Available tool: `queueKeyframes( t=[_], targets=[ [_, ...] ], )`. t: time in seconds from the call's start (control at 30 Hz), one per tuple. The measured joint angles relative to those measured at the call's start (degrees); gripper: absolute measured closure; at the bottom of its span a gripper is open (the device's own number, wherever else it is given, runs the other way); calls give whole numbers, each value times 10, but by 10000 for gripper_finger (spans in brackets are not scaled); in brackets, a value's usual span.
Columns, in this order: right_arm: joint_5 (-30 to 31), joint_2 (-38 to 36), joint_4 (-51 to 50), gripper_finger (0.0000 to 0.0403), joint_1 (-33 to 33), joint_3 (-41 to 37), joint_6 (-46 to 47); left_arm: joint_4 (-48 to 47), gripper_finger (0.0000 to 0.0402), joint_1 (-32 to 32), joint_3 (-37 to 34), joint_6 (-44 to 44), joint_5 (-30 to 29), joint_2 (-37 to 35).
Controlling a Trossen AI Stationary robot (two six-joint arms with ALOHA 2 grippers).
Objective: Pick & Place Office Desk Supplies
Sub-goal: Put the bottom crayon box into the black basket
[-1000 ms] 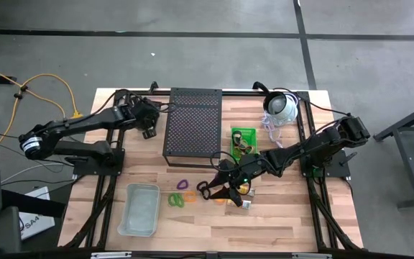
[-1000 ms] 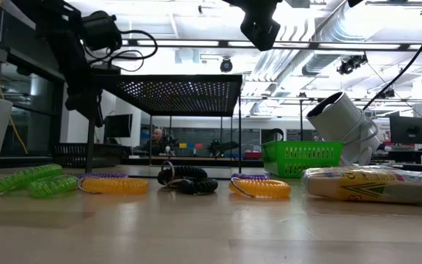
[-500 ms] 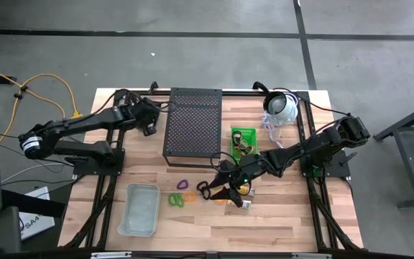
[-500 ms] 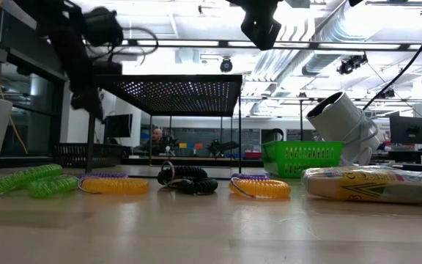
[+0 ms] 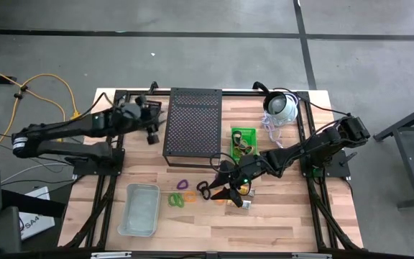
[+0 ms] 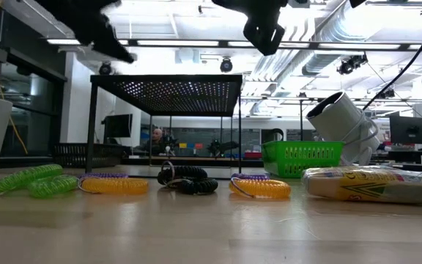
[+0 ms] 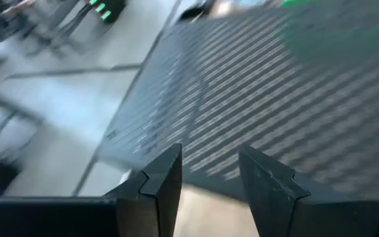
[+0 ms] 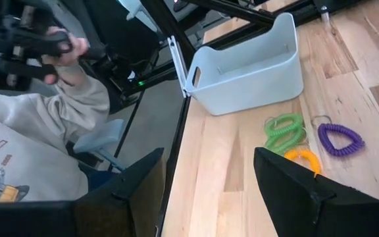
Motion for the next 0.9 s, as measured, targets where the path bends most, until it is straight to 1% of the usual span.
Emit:
queueKeyframes(
  t=[0.07, 0.3, 0.43, 0.53, 0.67, 0.8, 0.9],
  targets=[
    [0, 0, -5, 183, 0, 0, 0, 0, 259, -34, 0, -18, 12, -11],
    [-2, 0, -46, 183, 0, 0, 0, 27, 259, -169, 0, -67, 19, -19],
    [-2, 0, -91, 183, 0, 0, -4, 53, 259, -244, 0, -75, 19, -14],
    [-1, 0, -139, 183, 5, 0, -15, 75, 259, -289, 0, -75, 17, -8],
    [11, 0, -220, 183, 24, 0, -16, 98, 259, -329, 0, -87, 17, 2],
    [68, 0, -293, 183, 59, 0, -16, 101, 259, -346, 0, -103, 11, 16],
    [104, 0, -318, 183, 87, 0, -16, 101, 259, -351, 0, -105, -16, 29]
  ],
)
